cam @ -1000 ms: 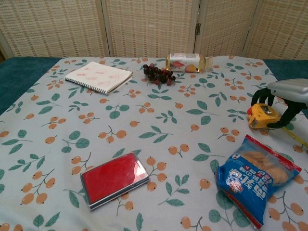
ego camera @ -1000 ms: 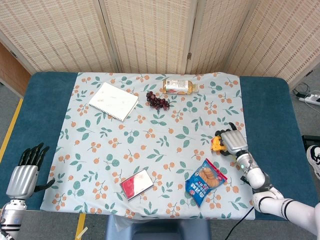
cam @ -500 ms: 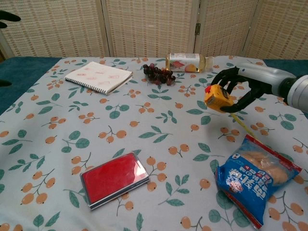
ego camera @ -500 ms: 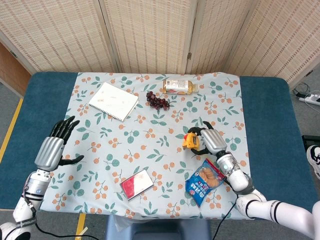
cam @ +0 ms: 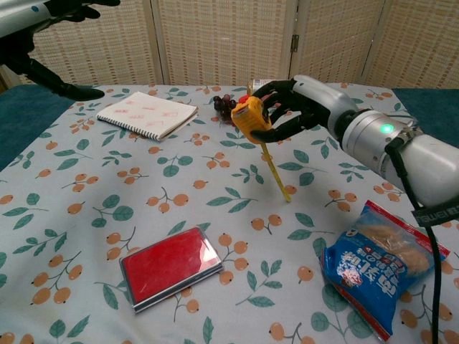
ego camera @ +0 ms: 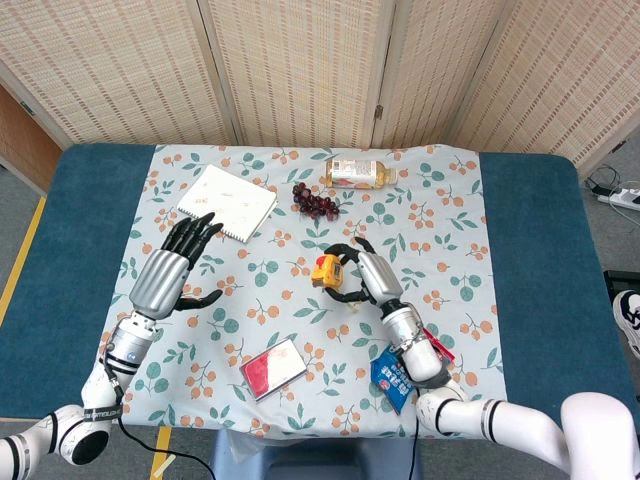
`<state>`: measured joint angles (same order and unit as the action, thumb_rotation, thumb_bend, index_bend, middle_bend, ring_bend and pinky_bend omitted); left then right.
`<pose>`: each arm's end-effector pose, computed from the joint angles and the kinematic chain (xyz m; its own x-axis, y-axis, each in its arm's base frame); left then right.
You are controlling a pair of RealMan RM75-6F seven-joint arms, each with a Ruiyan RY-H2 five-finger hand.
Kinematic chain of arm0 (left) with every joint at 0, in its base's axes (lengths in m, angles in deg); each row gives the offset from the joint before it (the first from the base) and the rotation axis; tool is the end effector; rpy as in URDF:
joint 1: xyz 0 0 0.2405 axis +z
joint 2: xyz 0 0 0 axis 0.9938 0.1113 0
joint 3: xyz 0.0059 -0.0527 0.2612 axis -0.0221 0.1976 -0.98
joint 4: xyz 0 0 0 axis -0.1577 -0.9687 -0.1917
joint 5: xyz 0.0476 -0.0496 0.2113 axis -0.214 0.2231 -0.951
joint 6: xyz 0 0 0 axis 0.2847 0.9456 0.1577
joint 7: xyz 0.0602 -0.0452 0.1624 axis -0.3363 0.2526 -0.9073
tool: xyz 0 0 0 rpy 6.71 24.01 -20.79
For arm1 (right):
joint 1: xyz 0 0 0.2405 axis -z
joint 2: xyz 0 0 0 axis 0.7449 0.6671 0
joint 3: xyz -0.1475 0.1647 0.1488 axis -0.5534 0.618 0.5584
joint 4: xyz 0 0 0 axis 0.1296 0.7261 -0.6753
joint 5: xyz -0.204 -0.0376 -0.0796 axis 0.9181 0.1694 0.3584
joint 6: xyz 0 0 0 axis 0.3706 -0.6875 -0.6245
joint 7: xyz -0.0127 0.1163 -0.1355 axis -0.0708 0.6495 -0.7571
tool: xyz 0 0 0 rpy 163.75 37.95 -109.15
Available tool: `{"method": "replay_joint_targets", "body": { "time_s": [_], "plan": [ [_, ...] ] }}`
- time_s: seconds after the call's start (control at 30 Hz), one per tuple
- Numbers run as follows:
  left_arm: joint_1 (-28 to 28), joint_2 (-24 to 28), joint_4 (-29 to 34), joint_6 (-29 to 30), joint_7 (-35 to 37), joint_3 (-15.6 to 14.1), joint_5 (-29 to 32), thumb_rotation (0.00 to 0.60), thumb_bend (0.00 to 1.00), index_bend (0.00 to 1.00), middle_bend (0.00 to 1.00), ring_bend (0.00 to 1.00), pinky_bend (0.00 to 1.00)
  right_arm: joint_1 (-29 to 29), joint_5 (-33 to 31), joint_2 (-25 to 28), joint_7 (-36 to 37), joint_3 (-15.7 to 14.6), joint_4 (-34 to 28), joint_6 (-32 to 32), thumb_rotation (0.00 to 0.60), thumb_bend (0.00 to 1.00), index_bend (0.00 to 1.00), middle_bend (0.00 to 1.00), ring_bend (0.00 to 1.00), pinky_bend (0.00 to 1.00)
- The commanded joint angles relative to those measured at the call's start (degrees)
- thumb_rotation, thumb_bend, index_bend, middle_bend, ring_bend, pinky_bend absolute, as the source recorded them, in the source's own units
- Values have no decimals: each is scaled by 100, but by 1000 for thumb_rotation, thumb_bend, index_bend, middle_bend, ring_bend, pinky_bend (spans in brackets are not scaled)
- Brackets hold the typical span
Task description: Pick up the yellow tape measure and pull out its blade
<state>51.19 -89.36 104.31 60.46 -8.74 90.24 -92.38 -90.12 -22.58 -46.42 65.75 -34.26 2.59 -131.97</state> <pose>-0.1342 0.3660 0.0673 0.1861 0.0136 0.9824 0.8697 -0.4676 -0.1583 -0.1033 -0.4010 -0.0765 -0.2539 -0.3491 0.9020 -0.9294 -0.1701 -0.3275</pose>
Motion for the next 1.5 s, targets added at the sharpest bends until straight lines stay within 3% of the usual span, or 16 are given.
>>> {"method": "replay_joint_targets", "body": {
  "time_s": [0.03,0.5,1.0,1.5],
  "plan": [
    [-203,-176,-94,-48,-271,45,-32,600,254,59,41,86,0,-165,163,-368,369,144,353,-125,600,577,561,505,370,24],
    [-816,-846,-406,-251,-915,60,94,600,254,37,41,86,0,-447,527,-1038,1573,256,1024,-122,600,577,561,500,370,24],
    [-1170,-1350,-747,-237,-1230,19,185,600,255,33,41,86,0,-574,371,-1245,1496,368,1206,-52,600,577,562,490,368,24],
    [-1281,-1494,-958,-195,-1389,-20,354,600,255,35,41,86,0,-547,384,-1218,1461,301,1128,-3,600,577,561,489,366,24]
  ]
}}
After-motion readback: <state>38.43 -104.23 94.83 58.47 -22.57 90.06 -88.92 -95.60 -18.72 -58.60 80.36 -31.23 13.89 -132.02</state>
